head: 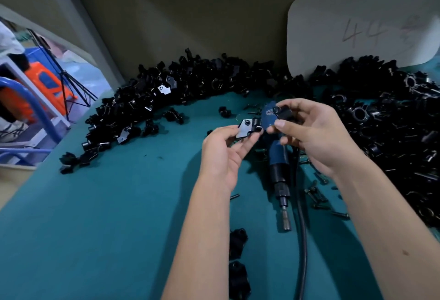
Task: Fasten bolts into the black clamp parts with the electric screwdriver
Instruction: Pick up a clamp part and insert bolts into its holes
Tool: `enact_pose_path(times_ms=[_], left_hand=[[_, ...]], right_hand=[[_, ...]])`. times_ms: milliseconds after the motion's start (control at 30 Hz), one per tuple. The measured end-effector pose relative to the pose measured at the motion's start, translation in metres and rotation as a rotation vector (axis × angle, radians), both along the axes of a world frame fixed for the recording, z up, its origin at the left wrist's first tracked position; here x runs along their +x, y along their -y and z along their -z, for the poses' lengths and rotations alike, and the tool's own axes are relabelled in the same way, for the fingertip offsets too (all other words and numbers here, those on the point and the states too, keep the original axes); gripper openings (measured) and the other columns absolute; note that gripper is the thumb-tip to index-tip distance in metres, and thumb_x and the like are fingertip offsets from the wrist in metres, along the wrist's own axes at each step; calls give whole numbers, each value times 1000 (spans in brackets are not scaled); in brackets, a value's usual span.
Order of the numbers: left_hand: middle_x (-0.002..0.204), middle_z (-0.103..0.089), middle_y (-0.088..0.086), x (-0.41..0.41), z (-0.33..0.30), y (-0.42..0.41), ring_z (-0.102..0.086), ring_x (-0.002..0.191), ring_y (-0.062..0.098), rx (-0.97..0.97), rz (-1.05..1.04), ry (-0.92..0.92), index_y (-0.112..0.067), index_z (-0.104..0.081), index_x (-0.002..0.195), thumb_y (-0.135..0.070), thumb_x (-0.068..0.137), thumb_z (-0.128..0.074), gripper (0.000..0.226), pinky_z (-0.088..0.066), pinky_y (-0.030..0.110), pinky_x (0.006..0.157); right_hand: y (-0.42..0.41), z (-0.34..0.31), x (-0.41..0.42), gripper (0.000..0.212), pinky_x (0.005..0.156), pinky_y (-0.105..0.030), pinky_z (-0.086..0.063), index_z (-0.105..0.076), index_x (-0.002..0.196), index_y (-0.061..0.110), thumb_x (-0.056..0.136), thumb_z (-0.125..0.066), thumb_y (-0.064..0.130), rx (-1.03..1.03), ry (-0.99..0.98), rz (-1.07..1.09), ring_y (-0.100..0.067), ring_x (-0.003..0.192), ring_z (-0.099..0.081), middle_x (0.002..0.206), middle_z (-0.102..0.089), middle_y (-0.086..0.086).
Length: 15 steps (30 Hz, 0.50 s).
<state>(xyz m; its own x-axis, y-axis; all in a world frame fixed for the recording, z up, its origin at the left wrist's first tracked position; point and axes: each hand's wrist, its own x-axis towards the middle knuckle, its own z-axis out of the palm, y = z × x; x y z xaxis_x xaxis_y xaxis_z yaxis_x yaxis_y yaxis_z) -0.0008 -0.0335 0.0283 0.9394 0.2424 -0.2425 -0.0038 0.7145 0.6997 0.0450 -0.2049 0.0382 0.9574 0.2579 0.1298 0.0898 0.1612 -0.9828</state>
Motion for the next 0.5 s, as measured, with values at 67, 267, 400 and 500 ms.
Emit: enact_pose_path(times_ms=[67, 267, 400, 500], left_hand=[[94, -72, 28, 0, 2, 1, -75, 94, 46, 20, -18, 18, -1, -56, 92, 11, 93, -49, 14, -63, 33, 74], [95, -74, 22, 3, 12, 4, -77, 90, 36, 132, -11, 33, 0, -59, 101, 11, 94, -62, 14, -62, 29, 77], [117, -70, 21, 5, 10, 7, -77, 82, 31, 148, -1, 75, -8, -73, 117, 3, 102, -54, 27, -60, 26, 72], [122, -65, 19, 5, 9, 8, -73, 73, 22, 161, 19, 75, -6, -73, 118, -1, 106, -47, 29, -59, 23, 67]], right_hand=[[3, 1, 2, 29, 62, -21, -56, -71, 113, 12, 91, -71, -8, -16, 15, 1, -23, 89, -77, 108, -72, -16], [10, 6, 5, 40, 91, -27, -58, -79, 111, 27, 82, -84, 0, -159, 230, 31, -14, 98, -72, 105, -79, 2], [11, 9, 4, 43, 83, -27, -59, -78, 116, 28, 83, -84, 2, -102, 213, 0, -15, 97, -72, 105, -78, 0], [9, 11, 3, 46, 74, -27, -59, -73, 124, 21, 86, -79, -4, -11, 145, 1, -26, 92, -75, 101, -77, -9]])
